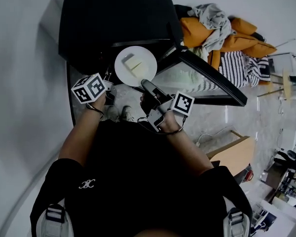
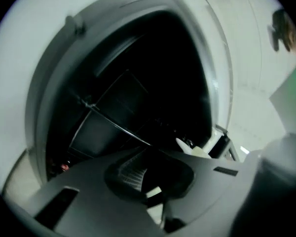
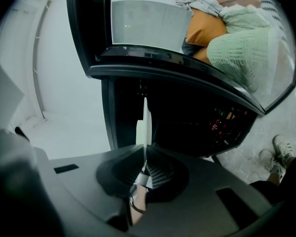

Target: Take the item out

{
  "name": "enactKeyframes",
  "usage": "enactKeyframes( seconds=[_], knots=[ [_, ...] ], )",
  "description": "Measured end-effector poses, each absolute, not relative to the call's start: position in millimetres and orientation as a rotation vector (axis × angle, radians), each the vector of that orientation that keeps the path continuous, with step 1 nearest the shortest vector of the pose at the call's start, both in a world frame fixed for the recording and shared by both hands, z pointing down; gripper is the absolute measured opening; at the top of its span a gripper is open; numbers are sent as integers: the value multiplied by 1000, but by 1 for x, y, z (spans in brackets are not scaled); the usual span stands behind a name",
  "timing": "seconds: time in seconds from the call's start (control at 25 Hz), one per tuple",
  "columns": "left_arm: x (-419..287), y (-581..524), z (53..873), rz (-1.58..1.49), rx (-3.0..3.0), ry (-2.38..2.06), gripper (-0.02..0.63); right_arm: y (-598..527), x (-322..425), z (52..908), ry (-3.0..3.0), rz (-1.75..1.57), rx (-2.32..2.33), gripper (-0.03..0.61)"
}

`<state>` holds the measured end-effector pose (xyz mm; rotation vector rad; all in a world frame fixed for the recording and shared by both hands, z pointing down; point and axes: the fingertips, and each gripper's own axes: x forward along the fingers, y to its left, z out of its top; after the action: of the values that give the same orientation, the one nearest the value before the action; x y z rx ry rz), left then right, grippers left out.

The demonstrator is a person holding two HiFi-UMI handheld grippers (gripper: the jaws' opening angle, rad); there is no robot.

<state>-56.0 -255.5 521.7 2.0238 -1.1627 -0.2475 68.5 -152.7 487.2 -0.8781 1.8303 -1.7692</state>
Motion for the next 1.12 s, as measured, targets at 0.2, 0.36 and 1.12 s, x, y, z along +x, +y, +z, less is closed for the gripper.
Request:
enactKeyframes(
  seconds=[0.2, 0.36, 1.12],
  knots=[
    [-75, -229, 502, -118, 2174, -1261, 6, -151, 67, 490, 1853, -1798, -866, 23],
    [-90, -217, 490, 3, 2272, -1353, 6, -150, 68, 490, 1886, -1804, -847, 23],
    [-76, -201, 470, 100, 2408, -1347, 6, -128, 85, 483, 1914, -1815, -782, 20]
  ],
)
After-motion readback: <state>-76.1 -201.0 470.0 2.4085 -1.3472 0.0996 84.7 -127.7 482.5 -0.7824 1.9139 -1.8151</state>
